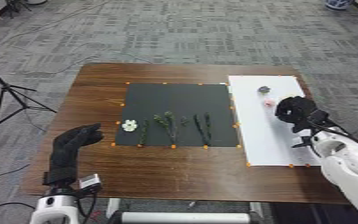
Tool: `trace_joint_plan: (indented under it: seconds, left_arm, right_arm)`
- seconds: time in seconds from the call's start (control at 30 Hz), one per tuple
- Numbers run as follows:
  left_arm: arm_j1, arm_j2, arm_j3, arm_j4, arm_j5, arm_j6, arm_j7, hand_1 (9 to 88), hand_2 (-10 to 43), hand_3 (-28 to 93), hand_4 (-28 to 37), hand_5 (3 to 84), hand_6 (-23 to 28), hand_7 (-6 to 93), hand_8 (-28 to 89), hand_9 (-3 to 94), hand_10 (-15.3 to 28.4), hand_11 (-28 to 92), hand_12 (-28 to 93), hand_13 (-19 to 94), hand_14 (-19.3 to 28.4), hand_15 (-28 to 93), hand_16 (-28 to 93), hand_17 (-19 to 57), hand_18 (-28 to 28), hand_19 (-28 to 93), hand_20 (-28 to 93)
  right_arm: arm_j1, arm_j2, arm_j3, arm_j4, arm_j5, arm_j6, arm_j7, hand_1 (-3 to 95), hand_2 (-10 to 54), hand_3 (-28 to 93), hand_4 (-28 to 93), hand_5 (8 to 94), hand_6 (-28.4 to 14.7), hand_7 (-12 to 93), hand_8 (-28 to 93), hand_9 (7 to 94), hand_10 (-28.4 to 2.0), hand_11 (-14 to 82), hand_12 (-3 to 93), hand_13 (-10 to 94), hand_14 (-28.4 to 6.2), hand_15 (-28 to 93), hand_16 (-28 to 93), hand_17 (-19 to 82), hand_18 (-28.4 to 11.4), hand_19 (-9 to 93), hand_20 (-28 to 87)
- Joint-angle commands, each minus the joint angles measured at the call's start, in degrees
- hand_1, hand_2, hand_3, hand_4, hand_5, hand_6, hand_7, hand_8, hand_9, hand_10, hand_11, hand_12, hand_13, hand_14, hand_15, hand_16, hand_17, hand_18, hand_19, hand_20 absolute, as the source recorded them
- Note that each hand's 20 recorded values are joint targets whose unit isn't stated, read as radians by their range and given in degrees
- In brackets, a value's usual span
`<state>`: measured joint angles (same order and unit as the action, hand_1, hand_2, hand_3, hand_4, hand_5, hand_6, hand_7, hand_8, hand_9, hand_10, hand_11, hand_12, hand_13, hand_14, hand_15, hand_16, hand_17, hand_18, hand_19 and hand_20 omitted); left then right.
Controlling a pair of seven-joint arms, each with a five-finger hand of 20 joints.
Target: Arrange flowers
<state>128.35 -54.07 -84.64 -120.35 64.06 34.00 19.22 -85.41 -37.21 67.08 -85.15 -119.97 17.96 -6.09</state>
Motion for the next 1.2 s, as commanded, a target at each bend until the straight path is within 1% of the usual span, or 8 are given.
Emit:
trace_joint_plan:
  seconds: [0.03, 0.23, 0.47, 0.6, 0.63, 1.0, 1.17, 1.2]
  left_arm:
    - [-0.4, 0.55, -1.2, -0.38, -0.08, 0.2, -0.68, 28.7, 8.5, 69, -25.3, 54.6, 1.6, 21.6, -10, 57.3, 14.1, 27, 15, 48, 17.4, 36, 1, 7.3, 15.0, 29, 25]
    - [-2.0, 0.91, -0.23, 0.27, 0.49, -0.31, -1.08, 28.6, 8.4, 69, -25.4, 54.6, 1.6, 21.5, -10, 57.2, 14.1, 27, 14, 48, 17.3, 36, 1, 7.3, 14.9, 29, 25]
    - [-2.6, 1.57, -0.17, 0.47, 0.19, -0.07, -0.74, 28.5, 8.4, 69, -25.5, 54.5, 1.6, 21.6, -10, 57.1, 14.2, 27, 14, 48, 17.4, 35, 1, 7.2, 14.9, 29, 25]
    - [-2.2, 2.04, -1.02, 0.26, -0.15, 0.15, -0.82, 28.5, 8.3, 69, -25.5, 54.5, 1.6, 21.6, -10, 57.1, 14.2, 27, 14, 48, 17.3, 35, 1, 7.2, 14.9, 28, 25]
    - [-2.1, 2.07, -1.27, 0.31, -0.35, 0.15, -0.67, 28.4, 8.3, 69, -25.5, 54.5, 1.5, 21.6, -10, 57.1, 14.2, 27, 14, 48, 17.3, 35, 1, 7.2, 14.9, 28, 24]
    - [-4.3, 2.58, 0.06, 0.68, -0.16, 0.67, -1.14, 28.4, 8.4, 69, -25.7, 54.7, 1.6, 21.6, -10, 57.3, 14.2, 27, 14, 48, 17.3, 35, 1, 7.1, 14.8, 28, 24]
    - [-4.7, 2.94, 0.2, 0.6, -0.23, 1.14, -1.02, 28.4, 8.5, 69, -25.8, 54.7, 1.6, 21.7, -10, 57.3, 14.2, 27, 14, 48, 17.4, 35, 1, 6.9, 14.8, 27, 24]
    - [-5.3, 3.08, 0.53, 0.88, -0.36, 1.1, -0.8, 28.4, 8.5, 69, -25.8, 54.7, 1.6, 21.7, -10, 57.2, 14.2, 27, 14, 48, 17.3, 35, 1, 6.9, 14.8, 27, 24]
  right_arm:
    - [17.8, -3.2, -11.1, -9.5, 2.2, -0.5, -1.7, 64.2, -9.5, 55, -16, 70.9, 0.3, 34, 10, 84.6, -8.0, 9.3, 41.4, 85, -2.0, 60, 34, 56, -13.9, 92, 53]
    - [25.5, -8.8, -20.2, -12.7, -0.1, -10.1, -4.9, 63.7, -9.5, 54, -16, 71.0, 0.0, 37, 10, 84.5, -8.1, 10.2, 43.0, 85, -1.8, 60, 35, 56, -14.0, 92, 53]
    - [31.8, -19.4, -28.3, -7.1, -4.9, -18.8, -5.8, 64.4, -9.5, 53, -16, 71.9, -0.3, 37, 8, 84.8, -8.9, 9.7, 42.6, 85, -2.0, 61, 35, 55, -14.1, 92, 54]
    - [31.3, -26.0, -26.2, -4.3, -8.8, -25.3, -6.5, 64.6, -9.5, 53, -17, 72.5, -0.1, 37, 6, 85.0, -9.6, 8.8, 41.9, 84, -2.1, 61, 35, 55, -14.2, 93, 54]
    - [32.7, -26.4, -29.0, -4.1, -8.1, -23.2, -5.2, 64.5, -9.5, 53, -16, 72.7, 0.2, 37, 6, 85.2, -9.6, 8.5, 41.5, 84, -2.2, 61, 35, 55, -14.3, 93, 54]
    - [33.9, -40.3, -24.4, 8.4, -14.3, -27.4, -4.2, 62.7, -9.5, 55, -20, 76.1, 3.6, 35, -1, 87.6, -9.0, 4.0, 33.8, 87, -2.0, 65, 35, 59, -14.4, 93, 60]
    - [33.5, -46.1, -19.0, 11.5, -25.5, -38.4, -5.8, 62.3, -9.5, 54, -21, 77.7, 4.7, 30, -3, 86.1, -7.7, 1.9, 27.7, 88, -1.4, 66, 34, 61, -14.4, 93, 63]
    - [33.4, -46.0, -19.2, 11.9, -26.3, -37.0, -6.0, 62.2, -9.5, 54, -21, 77.8, 4.8, 30, -3, 85.9, -7.5, 1.7, 27.0, 89, -1.4, 67, 33, 61, -14.4, 93, 63]
